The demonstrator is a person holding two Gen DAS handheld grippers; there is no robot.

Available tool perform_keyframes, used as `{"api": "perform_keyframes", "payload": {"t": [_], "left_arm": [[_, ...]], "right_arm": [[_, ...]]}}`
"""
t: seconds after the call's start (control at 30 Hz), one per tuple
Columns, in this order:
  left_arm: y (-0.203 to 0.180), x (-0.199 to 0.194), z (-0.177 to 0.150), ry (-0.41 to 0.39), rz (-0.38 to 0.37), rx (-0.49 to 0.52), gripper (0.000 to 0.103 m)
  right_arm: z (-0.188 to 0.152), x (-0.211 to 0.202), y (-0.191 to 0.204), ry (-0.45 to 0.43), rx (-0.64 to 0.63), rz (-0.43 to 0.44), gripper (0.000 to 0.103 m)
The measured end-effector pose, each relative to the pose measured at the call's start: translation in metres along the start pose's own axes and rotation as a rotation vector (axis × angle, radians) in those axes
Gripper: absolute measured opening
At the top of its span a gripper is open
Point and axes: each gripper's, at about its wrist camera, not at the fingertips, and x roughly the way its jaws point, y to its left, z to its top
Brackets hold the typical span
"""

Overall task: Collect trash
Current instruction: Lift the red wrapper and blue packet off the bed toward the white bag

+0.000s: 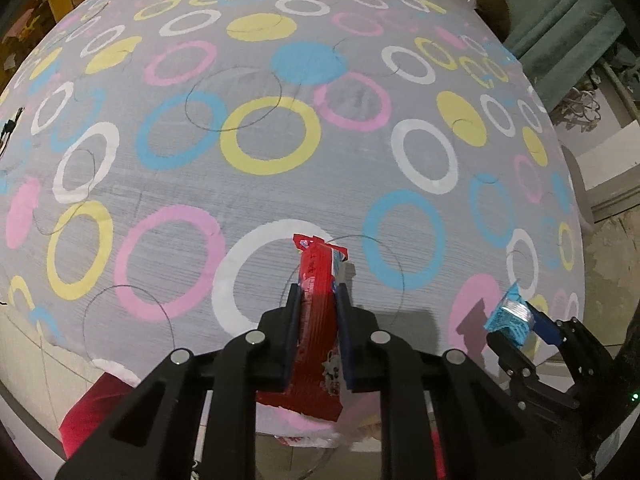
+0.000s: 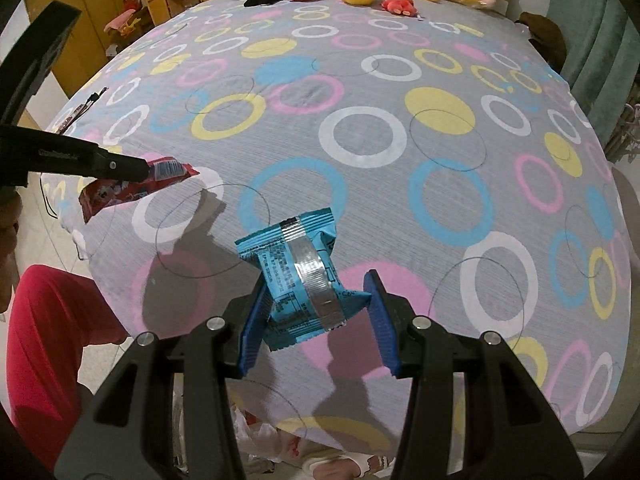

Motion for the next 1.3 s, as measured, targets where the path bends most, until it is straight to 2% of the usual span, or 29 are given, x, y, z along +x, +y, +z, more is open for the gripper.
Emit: {"api": "perform_keyframes", "payload": {"t": [0.53,0.93,1.3], "left_arm": [[-0.025,-0.033,-0.019,-0.027,-0.042,0.106,0.017],[-0.047,-0.071,-0.067,-0.064,-0.055,0.222,0.017],[-0.053,-0.083,-0.114,-0.05,-0.069,0.292,0.017]], "right_arm": [[-0.004,-0.028,0.002,-0.032,0.026,-0.014,0.047],[-0.03,-0.08,0.024,-0.067,0.017,-0.031,0.047],[-0.067,-0.111,0.053,-0.076,0.019,-0.025,0.047]]}}
